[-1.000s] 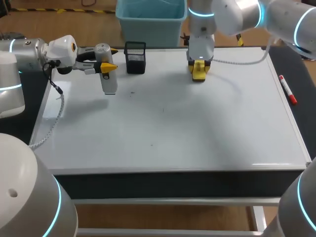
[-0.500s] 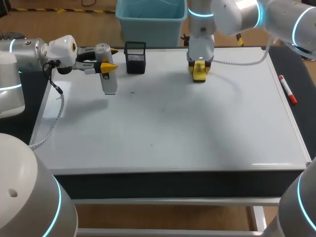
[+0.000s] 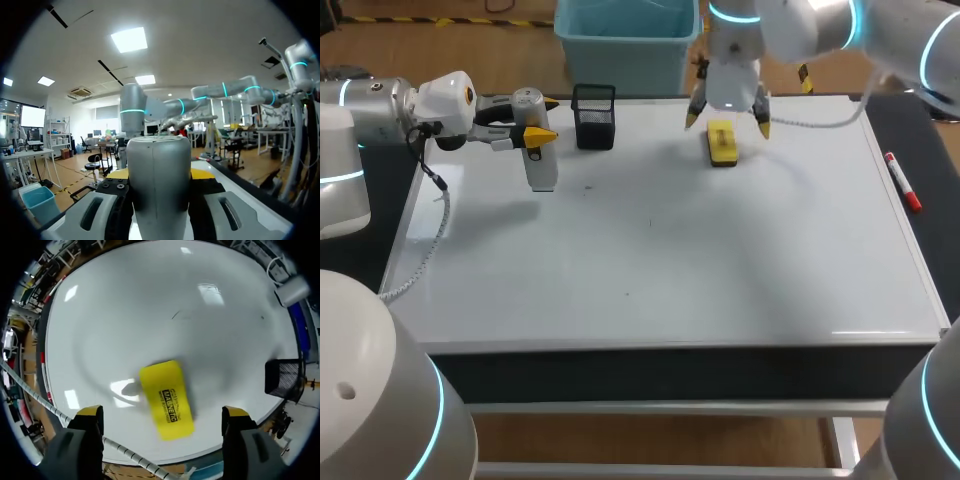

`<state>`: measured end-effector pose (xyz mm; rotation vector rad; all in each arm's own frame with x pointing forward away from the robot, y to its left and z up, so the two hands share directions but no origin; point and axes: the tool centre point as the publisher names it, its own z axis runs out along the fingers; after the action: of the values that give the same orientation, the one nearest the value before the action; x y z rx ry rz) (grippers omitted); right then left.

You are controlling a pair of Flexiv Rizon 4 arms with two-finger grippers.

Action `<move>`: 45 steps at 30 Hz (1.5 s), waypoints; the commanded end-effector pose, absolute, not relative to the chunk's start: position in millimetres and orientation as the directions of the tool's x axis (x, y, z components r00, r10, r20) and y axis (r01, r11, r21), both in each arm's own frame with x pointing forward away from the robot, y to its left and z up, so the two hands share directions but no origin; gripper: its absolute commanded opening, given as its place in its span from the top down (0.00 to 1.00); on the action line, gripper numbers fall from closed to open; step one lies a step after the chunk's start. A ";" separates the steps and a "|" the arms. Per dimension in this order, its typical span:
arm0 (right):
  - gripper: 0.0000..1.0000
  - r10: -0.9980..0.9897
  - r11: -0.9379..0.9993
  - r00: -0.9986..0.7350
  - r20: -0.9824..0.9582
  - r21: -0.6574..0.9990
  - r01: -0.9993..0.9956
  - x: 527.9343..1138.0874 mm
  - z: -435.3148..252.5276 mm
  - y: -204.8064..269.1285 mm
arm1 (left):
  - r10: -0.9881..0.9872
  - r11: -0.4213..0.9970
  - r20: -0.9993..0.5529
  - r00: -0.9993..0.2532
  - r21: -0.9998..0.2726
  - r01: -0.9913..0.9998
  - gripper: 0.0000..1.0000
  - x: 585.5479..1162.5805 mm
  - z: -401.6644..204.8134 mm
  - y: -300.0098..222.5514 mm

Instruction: Pick up the inspection probe, press it on each red-marked spot on the whiteboard one by one, put down the probe, pick up the eraser, and wipe off all the red marks.

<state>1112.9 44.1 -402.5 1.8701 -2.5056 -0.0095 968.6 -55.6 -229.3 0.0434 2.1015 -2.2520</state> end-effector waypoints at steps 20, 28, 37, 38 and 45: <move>0.00 -0.532 0.780 -0.836 -0.137 0.304 -0.546 1121.2 -320.4 -47.9 | -0.023 -0.071 -0.064 -0.998 -0.995 0.065 1.00 969.6 -229.2 -55.5; 0.00 -0.381 0.818 -0.914 -0.138 0.411 -0.403 1120.1 -305.7 -67.9 | -0.023 -0.071 -0.064 -0.998 -0.995 0.065 1.00 969.6 -229.2 -55.5; 0.00 -0.323 0.812 -0.924 -0.204 0.442 -0.381 1115.1 -284.5 -82.3 | -0.023 -0.071 -0.064 -0.998 -0.995 0.065 1.00 969.6 -229.2 -55.5; 0.00 -0.326 0.805 -0.920 -0.217 0.447 -0.391 1114.8 -282.7 -82.4 | -0.023 -0.071 -0.064 -0.998 -0.995 0.065 1.00 969.6 -229.2 -55.5; 0.00 -0.330 0.798 -0.917 -0.225 0.453 -0.398 1109.5 -272.5 -78.3 | -0.023 -0.071 -0.064 -0.998 -0.995 0.065 1.00 969.6 -229.2 -55.5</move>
<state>1116.8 -77.6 -276.5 0.6304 -3.0923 -0.8455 968.6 -55.7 -229.3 0.0436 2.1016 -2.2520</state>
